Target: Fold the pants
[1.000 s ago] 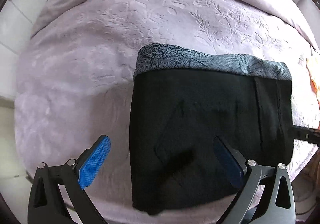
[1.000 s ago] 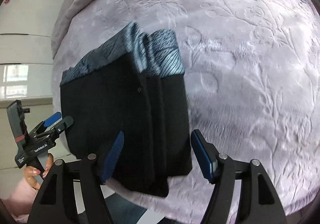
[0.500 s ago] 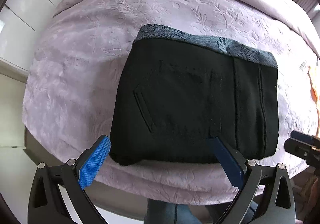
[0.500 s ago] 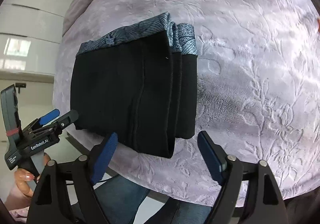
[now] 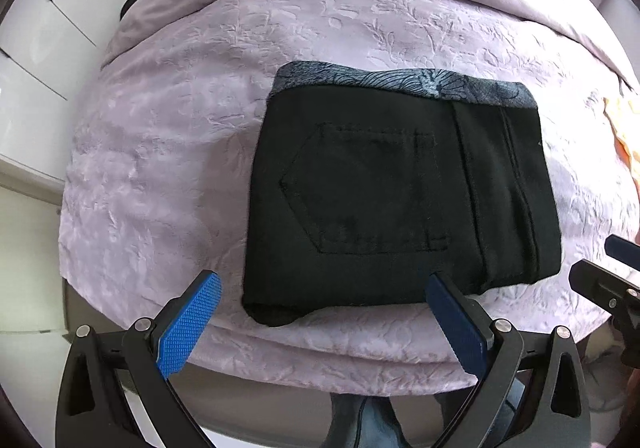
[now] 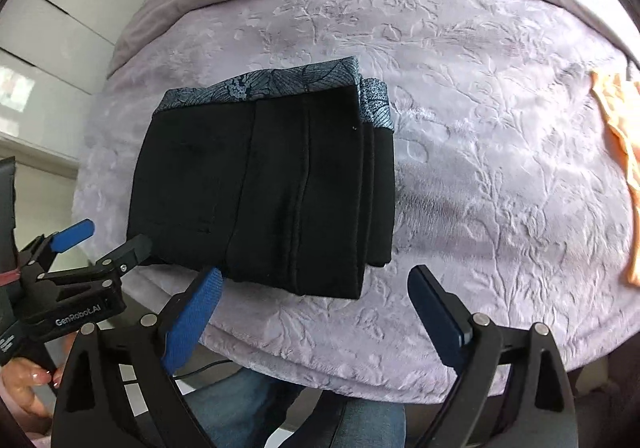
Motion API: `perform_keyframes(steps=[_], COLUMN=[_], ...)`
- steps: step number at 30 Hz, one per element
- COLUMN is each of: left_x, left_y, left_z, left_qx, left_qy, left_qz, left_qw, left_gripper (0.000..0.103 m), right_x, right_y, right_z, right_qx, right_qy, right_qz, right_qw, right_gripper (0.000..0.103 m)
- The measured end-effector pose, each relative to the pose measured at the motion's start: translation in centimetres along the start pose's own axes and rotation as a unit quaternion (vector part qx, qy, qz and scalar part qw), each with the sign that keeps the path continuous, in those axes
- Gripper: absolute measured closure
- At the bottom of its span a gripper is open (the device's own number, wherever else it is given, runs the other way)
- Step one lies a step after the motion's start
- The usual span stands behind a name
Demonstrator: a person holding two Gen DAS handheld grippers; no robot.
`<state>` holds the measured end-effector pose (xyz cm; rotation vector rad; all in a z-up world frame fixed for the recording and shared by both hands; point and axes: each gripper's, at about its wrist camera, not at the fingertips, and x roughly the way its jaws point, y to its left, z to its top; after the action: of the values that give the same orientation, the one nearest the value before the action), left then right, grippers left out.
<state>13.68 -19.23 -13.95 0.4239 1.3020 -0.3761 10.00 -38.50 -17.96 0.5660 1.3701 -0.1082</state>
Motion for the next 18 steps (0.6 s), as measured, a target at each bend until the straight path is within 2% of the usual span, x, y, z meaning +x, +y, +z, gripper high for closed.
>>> perform_keyframes(steps=[7, 10, 18], left_x=[-0.7, -0.9, -1.1], left_y=[2.2, 2.5, 2.4], left_z=[-0.3, -0.3, -0.3], left_qx=[-0.001, 0.002, 0.008], left_qy=[-0.015, -0.020, -0.020], left_qz=[0.000, -0.003, -0.012], left_qw=[0.9999, 0.9998, 0.9997], left_gripper=[0.000, 0.000, 0.000], right_x=[0.2, -0.1, -0.1], right_y=[2.0, 2.8, 4.5], right_z=[-1.2, -1.4, -1.8], right_qx=[0.035, 0.047, 0.040], right_qy=[-0.009, -0.015, -0.008], right_qz=[-0.042, -0.046, -0.069], right_qw=[0.998, 0.998, 0.997], right_gripper=[0.008, 0.008, 0.008])
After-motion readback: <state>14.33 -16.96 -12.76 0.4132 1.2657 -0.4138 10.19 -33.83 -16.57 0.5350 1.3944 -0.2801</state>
